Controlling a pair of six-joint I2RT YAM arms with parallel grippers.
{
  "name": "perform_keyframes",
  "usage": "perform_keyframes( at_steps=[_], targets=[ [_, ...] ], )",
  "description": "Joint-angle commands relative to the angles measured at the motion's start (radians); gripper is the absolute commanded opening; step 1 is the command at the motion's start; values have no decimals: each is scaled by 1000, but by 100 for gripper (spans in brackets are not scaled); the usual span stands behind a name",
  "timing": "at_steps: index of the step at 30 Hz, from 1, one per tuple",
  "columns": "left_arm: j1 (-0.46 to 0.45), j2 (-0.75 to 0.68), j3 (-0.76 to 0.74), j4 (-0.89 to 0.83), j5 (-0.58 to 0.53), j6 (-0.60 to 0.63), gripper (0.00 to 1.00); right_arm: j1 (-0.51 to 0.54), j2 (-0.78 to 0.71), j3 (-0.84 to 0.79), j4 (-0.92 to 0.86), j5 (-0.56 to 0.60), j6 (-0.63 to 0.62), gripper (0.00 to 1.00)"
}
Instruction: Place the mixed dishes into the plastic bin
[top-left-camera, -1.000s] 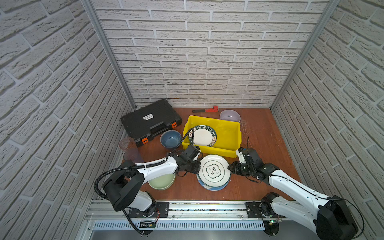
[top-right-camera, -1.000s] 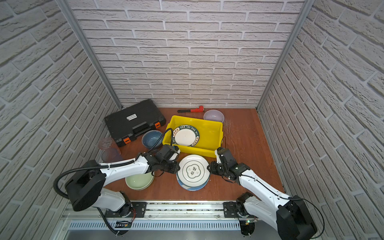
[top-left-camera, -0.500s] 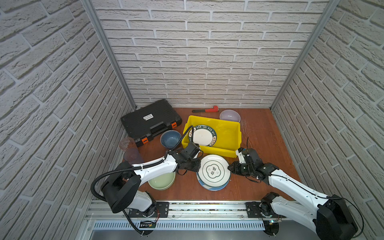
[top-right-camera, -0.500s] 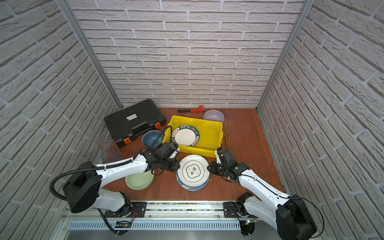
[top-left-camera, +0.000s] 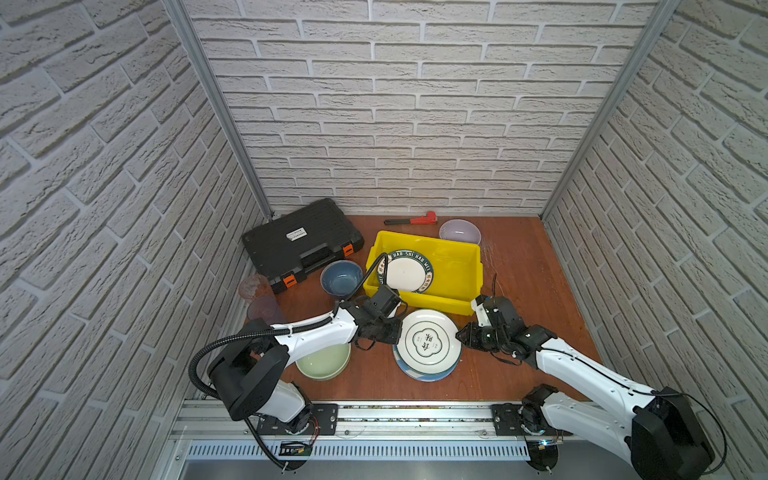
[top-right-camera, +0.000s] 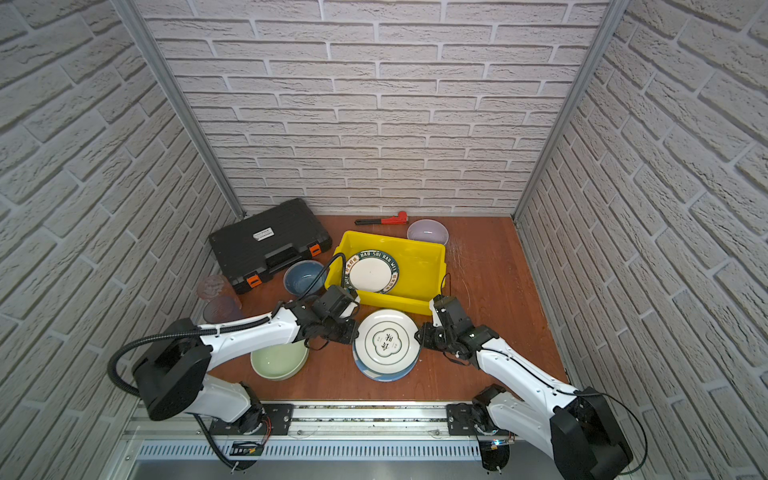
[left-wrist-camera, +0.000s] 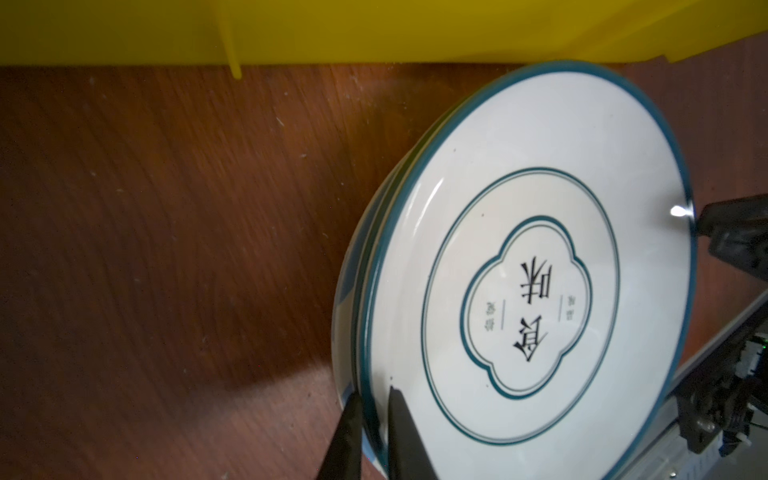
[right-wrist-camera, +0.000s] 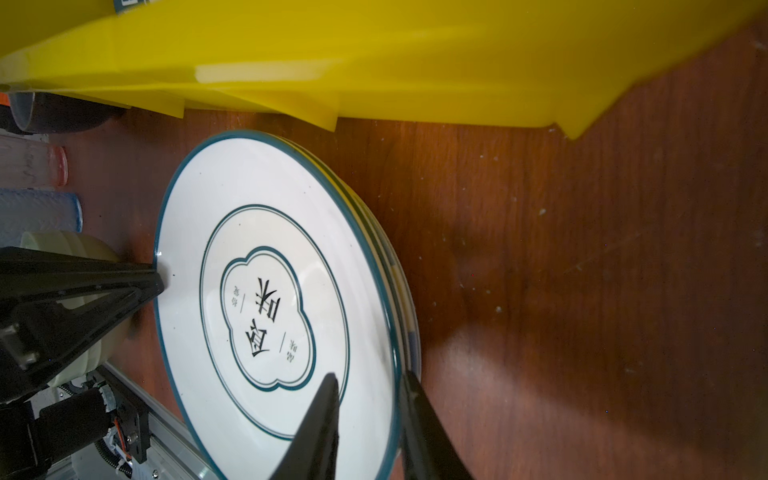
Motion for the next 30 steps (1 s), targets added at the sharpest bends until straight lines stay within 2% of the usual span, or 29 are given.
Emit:
perform_keyframes(
  at_steps=[1, 14, 21, 25, 30],
  targets=[
    [-5, 14, -2, 52, 41, -1, 14, 10, -4, 12, 28, -28, 2, 27],
    [-5, 54, -20, 91, 52, -7, 11, 8, -65, 17, 42, -83, 20, 26],
    [-5, 51, -34, 70, 28, -8, 9, 7, -116, 76, -216, 90, -12, 27],
    [-7, 44, -39, 68, 24, -9, 9, 8, -155, 72, -272, 87, 8, 28],
    [-5, 59, -36, 68, 24, -9, 9, 8, -164, 28, -254, 45, 30, 28]
  ],
)
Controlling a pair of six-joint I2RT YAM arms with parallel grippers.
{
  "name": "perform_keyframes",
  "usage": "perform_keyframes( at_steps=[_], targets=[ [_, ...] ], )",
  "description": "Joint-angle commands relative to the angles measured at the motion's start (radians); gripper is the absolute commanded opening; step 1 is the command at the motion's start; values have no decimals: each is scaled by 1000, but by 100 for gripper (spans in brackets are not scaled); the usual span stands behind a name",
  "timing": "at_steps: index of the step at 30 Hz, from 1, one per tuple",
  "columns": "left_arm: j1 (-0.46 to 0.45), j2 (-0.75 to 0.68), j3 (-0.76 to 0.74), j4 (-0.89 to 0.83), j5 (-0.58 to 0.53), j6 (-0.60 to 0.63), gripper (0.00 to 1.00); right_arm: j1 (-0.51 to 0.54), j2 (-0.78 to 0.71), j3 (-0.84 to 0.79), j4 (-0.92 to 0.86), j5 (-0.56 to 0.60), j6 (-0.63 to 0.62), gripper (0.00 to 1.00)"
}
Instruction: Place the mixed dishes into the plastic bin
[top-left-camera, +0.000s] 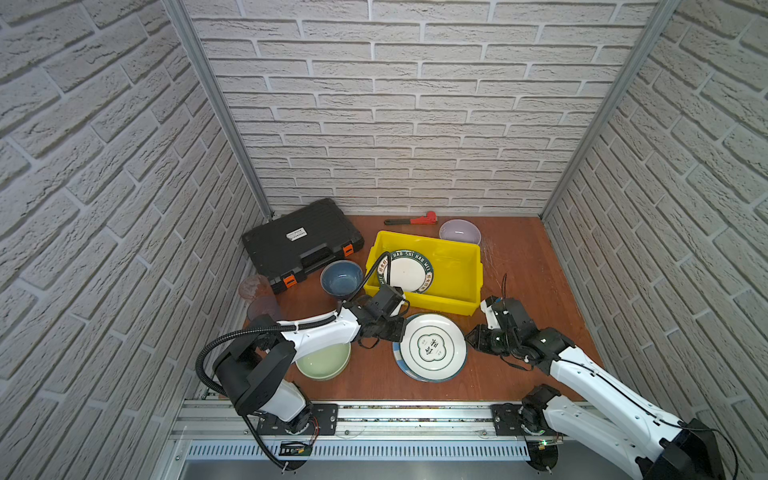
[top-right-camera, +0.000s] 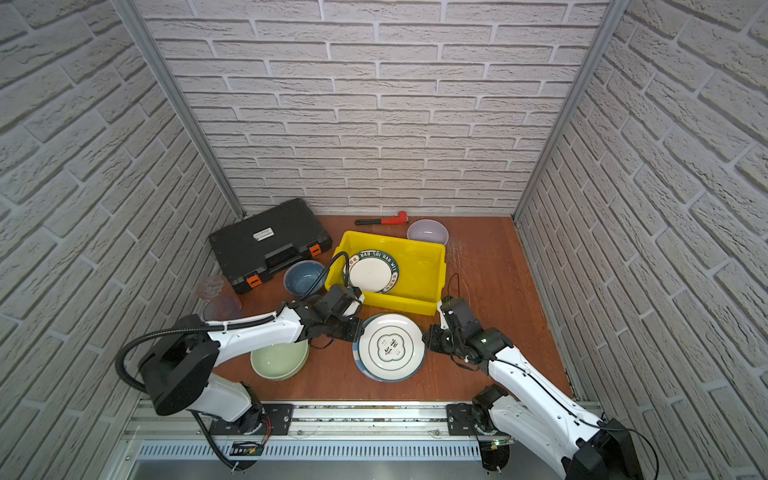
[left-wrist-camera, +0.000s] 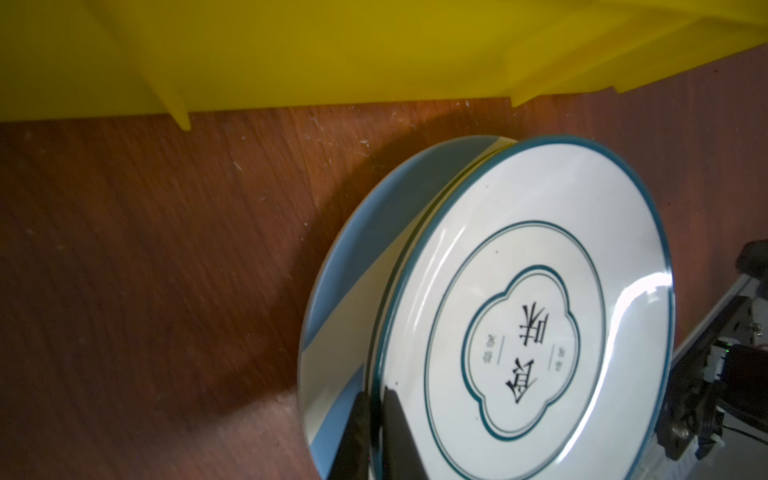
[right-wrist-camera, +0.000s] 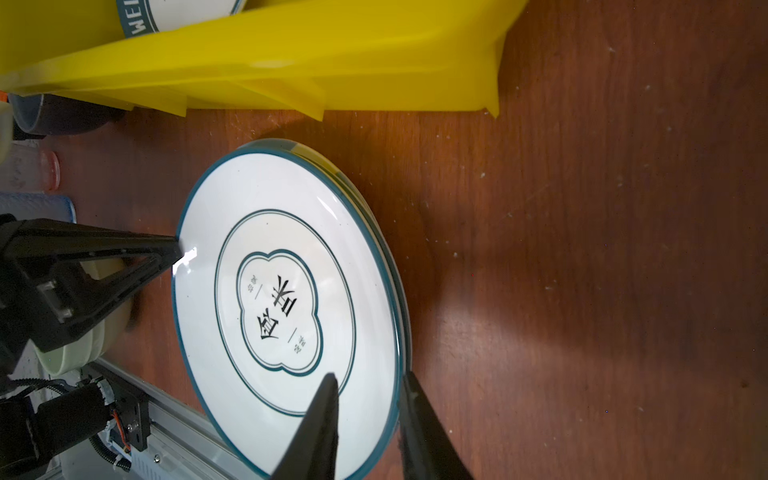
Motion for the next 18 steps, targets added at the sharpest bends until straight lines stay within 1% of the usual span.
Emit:
perform_keyframes(
  at_steps=[1, 8, 13, 18],
  targets=[
    [-4, 26, -28, -36, -4, -3, 9, 8, -4, -36, -4, -26, 23, 28],
    [-4, 36, -26, -38, -4, -2, 8, 8, 11, -91, 75, -79, 60, 28],
    [-5, 49, -34, -32, -5, -6, 7, 8, 18, -119, 142, -117, 85, 25],
    [-5, 55, -37, -31, -9, -9, 7, 8, 15, -127, 169, -127, 101, 23]
  ],
)
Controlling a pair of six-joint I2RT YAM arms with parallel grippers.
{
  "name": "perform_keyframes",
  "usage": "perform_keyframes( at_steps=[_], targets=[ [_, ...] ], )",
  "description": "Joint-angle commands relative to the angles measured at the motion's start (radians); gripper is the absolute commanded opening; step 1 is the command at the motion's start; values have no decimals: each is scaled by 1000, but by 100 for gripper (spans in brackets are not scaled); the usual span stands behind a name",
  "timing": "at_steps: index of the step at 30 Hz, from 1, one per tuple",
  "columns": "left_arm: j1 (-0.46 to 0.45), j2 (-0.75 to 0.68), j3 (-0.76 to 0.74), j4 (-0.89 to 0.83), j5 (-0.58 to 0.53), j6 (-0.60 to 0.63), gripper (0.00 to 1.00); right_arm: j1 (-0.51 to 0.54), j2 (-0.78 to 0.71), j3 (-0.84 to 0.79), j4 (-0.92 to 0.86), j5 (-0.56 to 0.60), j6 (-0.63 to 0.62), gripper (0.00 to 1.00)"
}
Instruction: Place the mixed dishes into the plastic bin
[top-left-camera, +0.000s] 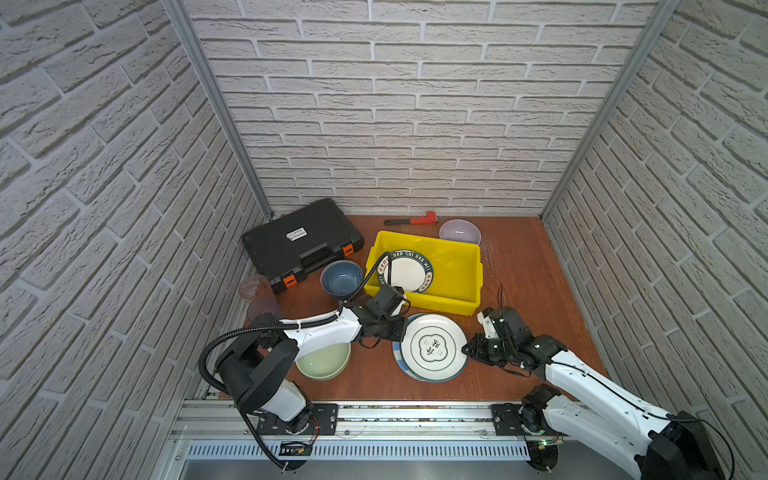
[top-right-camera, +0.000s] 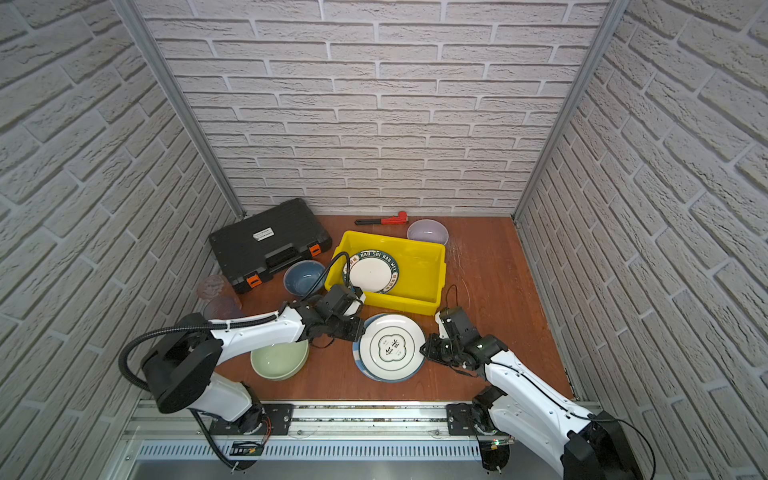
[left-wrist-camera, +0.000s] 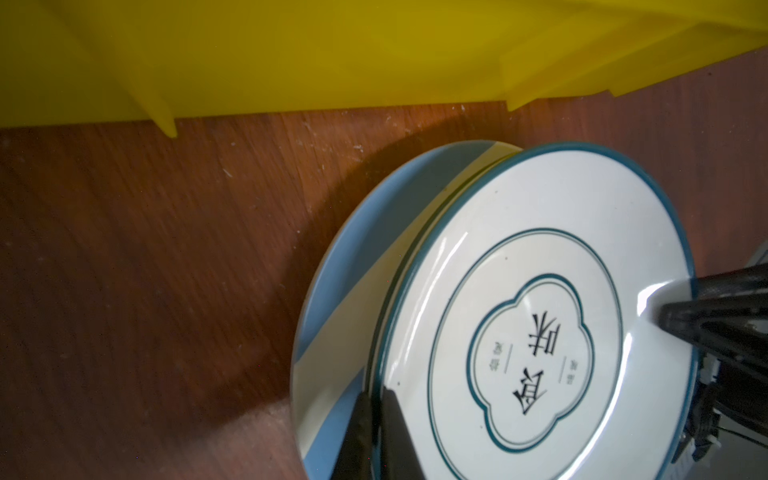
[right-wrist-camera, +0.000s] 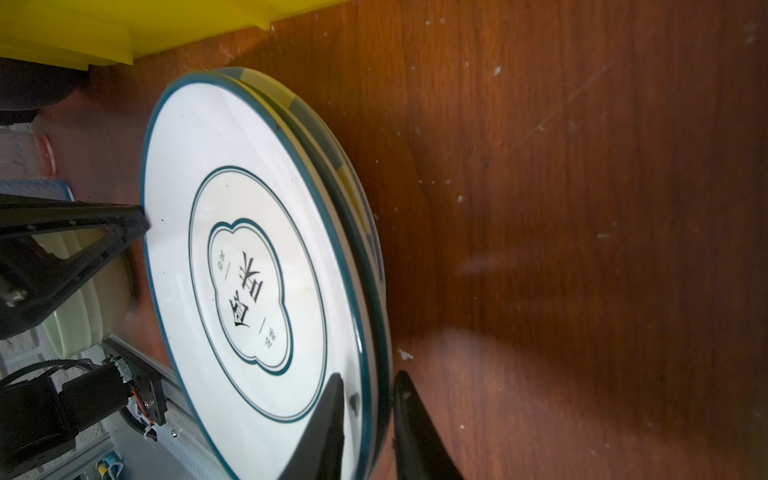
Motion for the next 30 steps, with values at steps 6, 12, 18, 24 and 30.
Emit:
perform_keyframes(
  at_steps=[6, 12, 18, 24, 30],
  targets=[
    [-5, 32, -39, -58, -14, -3, 6, 8, -37, 20, -25, 16, 10, 23],
    [-6, 31, -41, -60, -17, -4, 6, 8, -79, 65, -121, 46, -6, 27],
    [-6, 31, -42, -60, -17, -4, 6, 8, -87, 69, -123, 41, 1, 27],
    [-7, 29, -40, -65, -20, -1, 6, 8, -102, 92, -129, 39, 6, 25],
    [-5, 33, -36, -65, -20, -1, 6, 8, -99, 92, -91, 1, 17, 22]
  ],
)
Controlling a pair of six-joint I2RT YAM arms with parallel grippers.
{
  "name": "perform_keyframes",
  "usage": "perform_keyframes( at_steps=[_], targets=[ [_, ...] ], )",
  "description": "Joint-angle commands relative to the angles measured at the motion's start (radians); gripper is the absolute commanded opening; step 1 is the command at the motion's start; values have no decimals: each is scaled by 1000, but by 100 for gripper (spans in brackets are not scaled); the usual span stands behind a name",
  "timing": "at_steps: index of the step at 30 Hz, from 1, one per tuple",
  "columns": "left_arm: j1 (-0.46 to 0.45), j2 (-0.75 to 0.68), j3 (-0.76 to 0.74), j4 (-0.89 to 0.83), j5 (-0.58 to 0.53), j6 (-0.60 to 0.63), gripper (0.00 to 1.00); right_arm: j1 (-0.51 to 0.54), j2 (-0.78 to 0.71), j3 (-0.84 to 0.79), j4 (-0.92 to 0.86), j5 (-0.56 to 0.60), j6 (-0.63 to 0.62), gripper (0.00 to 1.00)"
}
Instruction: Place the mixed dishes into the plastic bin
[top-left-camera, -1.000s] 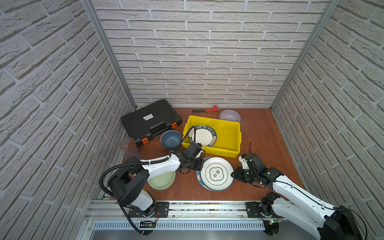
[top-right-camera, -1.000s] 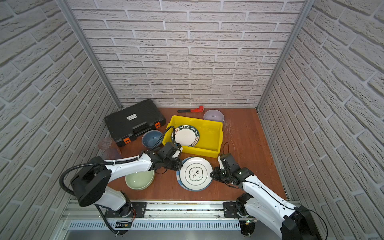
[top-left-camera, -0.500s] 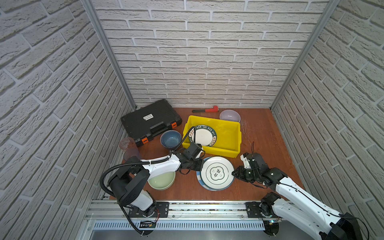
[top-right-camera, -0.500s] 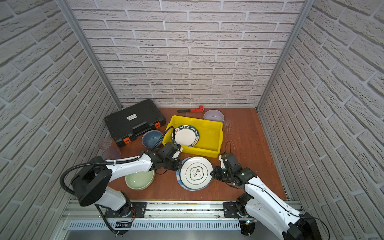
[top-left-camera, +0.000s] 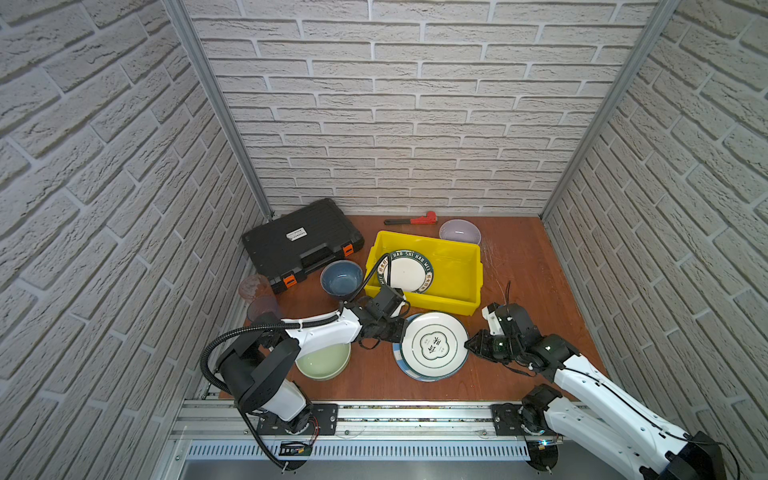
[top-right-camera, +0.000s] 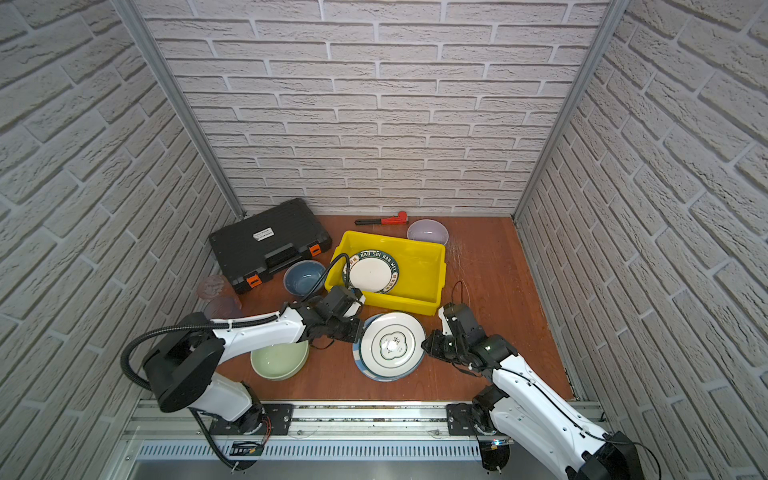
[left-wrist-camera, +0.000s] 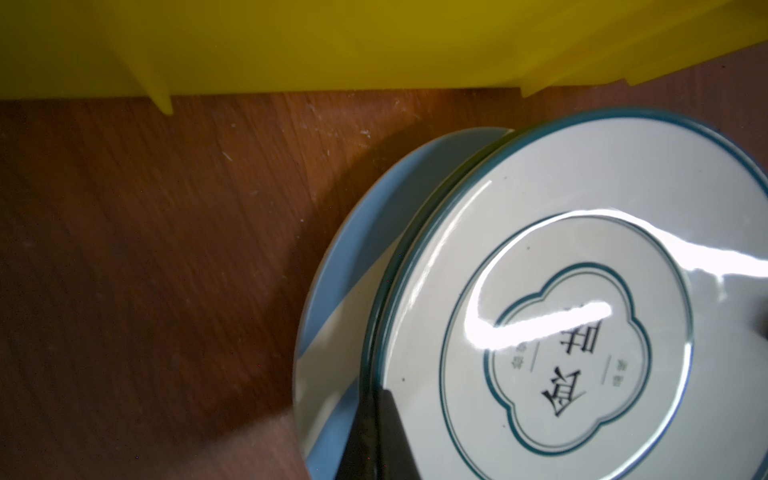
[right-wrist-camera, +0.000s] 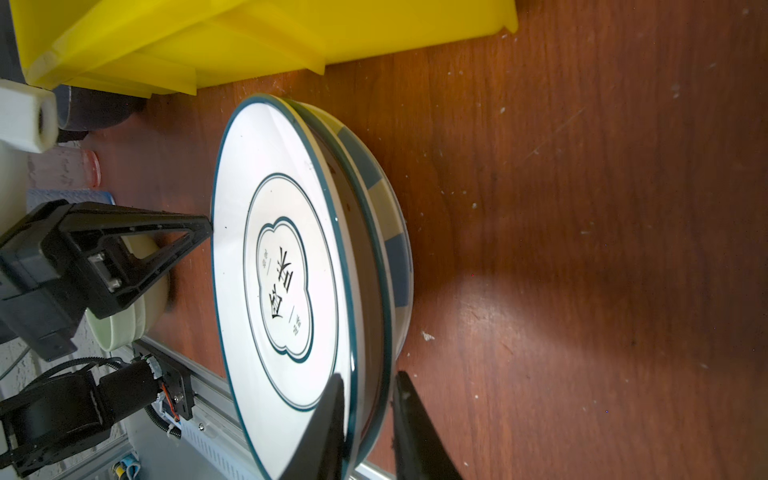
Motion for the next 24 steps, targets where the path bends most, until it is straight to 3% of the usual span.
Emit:
perform_keyframes(
  at_steps=[1, 13, 24],
  targets=[
    [-5, 27, -26, -66, -20, 2, 6, 8, -6, 18, 30, -19, 10, 21],
    [-4, 29, -21, -64, -20, 2, 6, 9, 40, -27, 162, -69, 55, 20],
    [-5, 21, -26, -68, -23, 0, 6, 9, 120, -46, 214, -46, 39, 22]
  ],
)
